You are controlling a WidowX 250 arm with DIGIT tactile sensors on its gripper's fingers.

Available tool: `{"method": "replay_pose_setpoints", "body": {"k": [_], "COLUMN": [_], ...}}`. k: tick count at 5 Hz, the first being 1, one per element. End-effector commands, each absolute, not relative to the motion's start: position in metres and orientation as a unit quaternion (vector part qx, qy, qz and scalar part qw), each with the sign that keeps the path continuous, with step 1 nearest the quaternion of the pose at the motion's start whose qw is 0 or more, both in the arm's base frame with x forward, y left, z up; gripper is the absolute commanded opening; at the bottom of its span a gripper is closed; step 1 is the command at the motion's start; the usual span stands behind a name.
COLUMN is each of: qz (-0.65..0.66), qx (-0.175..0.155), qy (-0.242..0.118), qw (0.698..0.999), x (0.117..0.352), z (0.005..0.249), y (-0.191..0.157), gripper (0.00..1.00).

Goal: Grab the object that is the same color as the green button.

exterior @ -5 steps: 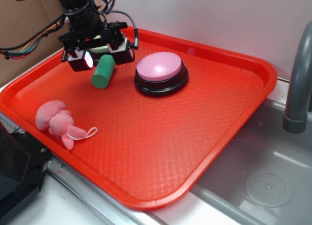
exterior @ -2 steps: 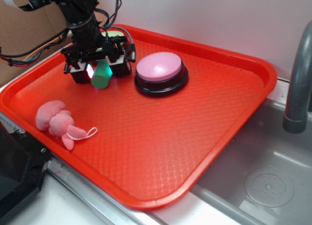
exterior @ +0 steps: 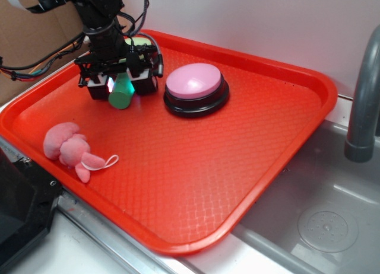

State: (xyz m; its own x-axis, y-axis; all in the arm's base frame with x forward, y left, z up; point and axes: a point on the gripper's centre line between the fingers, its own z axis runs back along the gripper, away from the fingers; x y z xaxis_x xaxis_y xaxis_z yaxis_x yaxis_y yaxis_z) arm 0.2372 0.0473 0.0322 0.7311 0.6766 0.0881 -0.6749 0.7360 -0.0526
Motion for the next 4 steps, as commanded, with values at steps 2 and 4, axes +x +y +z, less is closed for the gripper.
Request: {"method": "replay_pose_setpoints", "body": {"k": [2,4], "qz": [0.070,0.010], "qx": [-0.029,-0.048], "qy": [-0.067,-0.086], "qw": [0.995,0.995], "x": [0.208,0.170], "z": [0.158,0.180], "y": [0.011,-0.016], "gripper": [0.00,0.00]}}
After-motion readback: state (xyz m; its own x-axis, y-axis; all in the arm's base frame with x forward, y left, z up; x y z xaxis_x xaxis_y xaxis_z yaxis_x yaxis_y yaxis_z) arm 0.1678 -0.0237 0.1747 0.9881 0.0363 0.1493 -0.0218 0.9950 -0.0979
